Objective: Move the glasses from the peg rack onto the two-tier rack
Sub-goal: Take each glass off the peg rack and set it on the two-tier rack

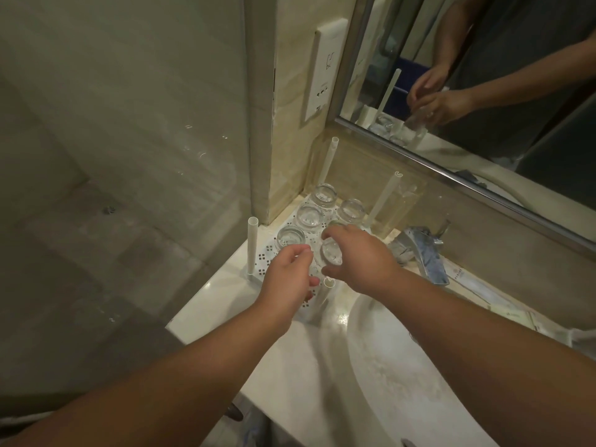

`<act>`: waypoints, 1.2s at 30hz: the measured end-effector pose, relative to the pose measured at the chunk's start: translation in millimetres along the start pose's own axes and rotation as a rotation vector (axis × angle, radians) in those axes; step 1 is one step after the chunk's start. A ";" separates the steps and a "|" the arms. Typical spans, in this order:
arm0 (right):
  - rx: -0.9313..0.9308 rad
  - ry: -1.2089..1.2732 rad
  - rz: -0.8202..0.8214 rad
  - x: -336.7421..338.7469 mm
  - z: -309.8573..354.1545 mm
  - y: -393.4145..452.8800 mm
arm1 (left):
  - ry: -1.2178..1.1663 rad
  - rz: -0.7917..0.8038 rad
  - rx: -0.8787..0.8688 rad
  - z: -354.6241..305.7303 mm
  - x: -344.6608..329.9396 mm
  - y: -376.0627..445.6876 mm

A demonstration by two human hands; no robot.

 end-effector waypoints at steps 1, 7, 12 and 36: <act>0.003 -0.003 -0.018 8.3 1.4 -0.7 | -0.042 -0.003 0.033 -1.9 -0.4 -1.6; 0.027 -0.018 -0.127 57.1 14.8 -8.1 | -0.118 -0.056 0.140 -13.8 -1.6 -6.5; 0.088 -0.030 -0.226 87.1 28.6 -18.7 | -0.092 -0.024 0.211 -24.3 -1.0 -14.8; 0.157 0.268 -0.764 109.6 45.4 -81.0 | 0.035 0.220 0.116 -87.2 -27.5 -51.9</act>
Point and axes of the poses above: each hand's wrist, its own y-axis towards the middle knuckle, its own x-axis out of the back of the hand, z = x × y, the point moved 4 cm from there along y, towards the middle knuckle, and after that the axes turned 5 degrees about -z, right-handed, at the moved point
